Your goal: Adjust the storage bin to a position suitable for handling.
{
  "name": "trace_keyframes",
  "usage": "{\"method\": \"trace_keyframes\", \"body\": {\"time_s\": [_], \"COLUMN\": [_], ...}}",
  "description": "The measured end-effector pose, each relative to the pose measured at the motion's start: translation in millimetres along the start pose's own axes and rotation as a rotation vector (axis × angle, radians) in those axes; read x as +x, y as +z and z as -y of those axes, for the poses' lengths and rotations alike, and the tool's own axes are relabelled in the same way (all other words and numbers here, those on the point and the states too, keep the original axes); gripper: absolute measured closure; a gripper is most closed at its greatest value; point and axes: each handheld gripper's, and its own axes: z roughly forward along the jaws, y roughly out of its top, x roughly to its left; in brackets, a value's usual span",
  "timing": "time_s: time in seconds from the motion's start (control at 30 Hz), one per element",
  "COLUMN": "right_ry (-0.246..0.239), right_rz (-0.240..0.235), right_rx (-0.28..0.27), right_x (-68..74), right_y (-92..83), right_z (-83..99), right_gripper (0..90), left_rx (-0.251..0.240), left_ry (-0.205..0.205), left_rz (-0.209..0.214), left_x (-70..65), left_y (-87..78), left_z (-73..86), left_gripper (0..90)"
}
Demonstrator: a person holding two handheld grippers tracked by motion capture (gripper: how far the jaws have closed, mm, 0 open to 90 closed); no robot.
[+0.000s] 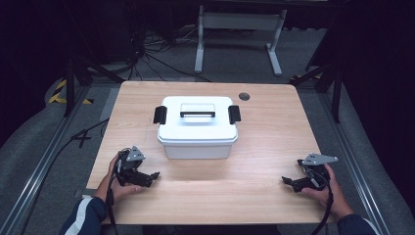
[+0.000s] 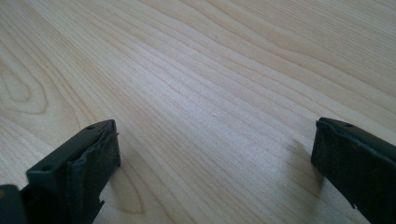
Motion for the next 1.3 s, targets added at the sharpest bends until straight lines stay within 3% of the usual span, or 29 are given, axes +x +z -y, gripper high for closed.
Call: {"method": "trace_keyframes", "body": {"time_s": [0.1,0.9,1.3], "right_ry": [0.002,0.009,-0.019], "right_rz": [0.004,0.011,-0.004], "right_rx": [0.000,0.012,0.014], "right_x": [0.2,0.0,0.9], "right_y": [0.1,-0.2,-5.0], "right_z": [0.1,-1.0,-4.3], "right_gripper": [1.4,1.2,17.2], "left_rx": [-0.004,-0.005,-0.005], "left_ry": [0.010,0.012,0.011], "left_rz": [0.027,0.029,0.030], "left_x": [1.8,2.1,2.1], "left_y": [-0.2,-0.2,-0.3], "left_z": [1.1,1.4,1.4], "left_gripper": [0.2,0.1,0.2]}}
